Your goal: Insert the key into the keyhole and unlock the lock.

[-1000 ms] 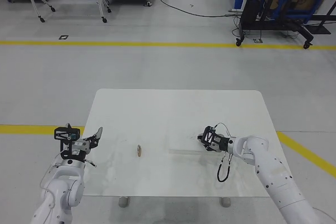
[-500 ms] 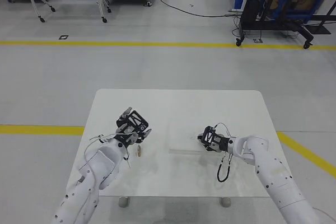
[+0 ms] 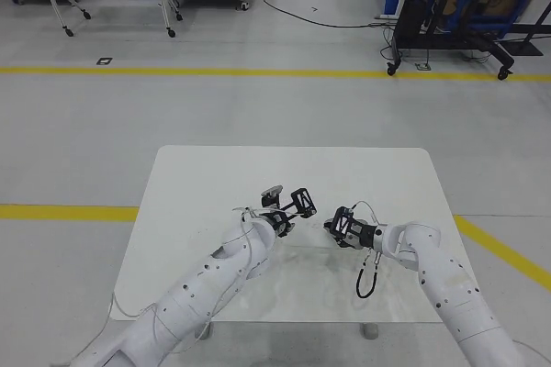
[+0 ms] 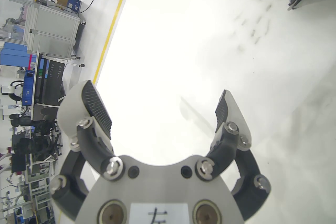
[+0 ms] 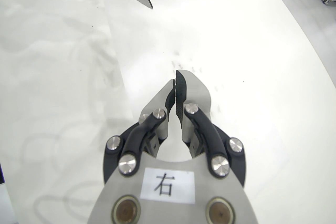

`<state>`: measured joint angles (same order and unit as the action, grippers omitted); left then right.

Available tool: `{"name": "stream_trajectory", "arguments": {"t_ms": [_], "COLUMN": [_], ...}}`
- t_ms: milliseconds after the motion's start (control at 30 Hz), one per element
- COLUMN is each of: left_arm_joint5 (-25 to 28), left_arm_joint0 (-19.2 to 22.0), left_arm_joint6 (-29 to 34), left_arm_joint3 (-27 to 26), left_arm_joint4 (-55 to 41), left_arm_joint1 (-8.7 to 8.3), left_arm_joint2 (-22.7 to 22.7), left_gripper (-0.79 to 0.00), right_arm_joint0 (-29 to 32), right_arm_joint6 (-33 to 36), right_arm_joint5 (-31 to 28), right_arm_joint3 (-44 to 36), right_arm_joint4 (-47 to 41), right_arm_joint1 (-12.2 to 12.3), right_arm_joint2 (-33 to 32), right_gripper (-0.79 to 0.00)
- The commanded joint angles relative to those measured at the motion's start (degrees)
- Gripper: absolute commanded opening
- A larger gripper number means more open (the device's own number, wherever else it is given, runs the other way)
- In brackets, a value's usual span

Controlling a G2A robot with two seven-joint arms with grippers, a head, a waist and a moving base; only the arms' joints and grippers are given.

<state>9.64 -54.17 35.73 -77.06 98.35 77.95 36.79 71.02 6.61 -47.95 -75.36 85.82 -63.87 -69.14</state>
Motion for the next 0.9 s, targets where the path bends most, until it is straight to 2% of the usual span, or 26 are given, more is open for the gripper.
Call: {"name": "stream_trajectory", "arguments": {"t_ms": [0,267,567,700,867], "left_arm_joint5": [-1.26,-3.33,-3.46,-4.26,-4.55], "left_arm_joint0": [0.90,2.42,2.22,2.25,0.27], "left_arm_joint6": [-0.50,-1.38,-2.89,-3.89,-3.46], "left_arm_joint3": [2.75,10.07,13.74,11.87,3.27], "left_arm_joint4": [-0.44,-1.71,-3.38,-3.13,-1.99], "left_arm_joint1": [1.02,3.57,4.57,4.37,2.75], "left_arm_joint2": [-1.28,-2.88,-1.47,0.55,5.97], "left_gripper": [0.000,0.000,0.000,0.000,0.000], "right_arm_joint0": [0.00,0.00,0.00,0.00,0.00], "right_arm_joint6": [0.00,0.00,0.00,0.00,0.00], "right_arm_joint5": [0.00,0.00,0.00,0.00,0.00], "right_arm_joint3": [0.00,0.00,0.00,0.00,0.00], "right_arm_joint4": [0.00,0.00,0.00,0.00,0.00], "right_arm_joint1": [0.00,0.00,0.00,0.00,0.00], "right_arm_joint2": [0.00,0.00,0.00,0.00,0.00], "right_gripper": [-0.785,-0.785,-0.785,-0.785,-0.785]}}
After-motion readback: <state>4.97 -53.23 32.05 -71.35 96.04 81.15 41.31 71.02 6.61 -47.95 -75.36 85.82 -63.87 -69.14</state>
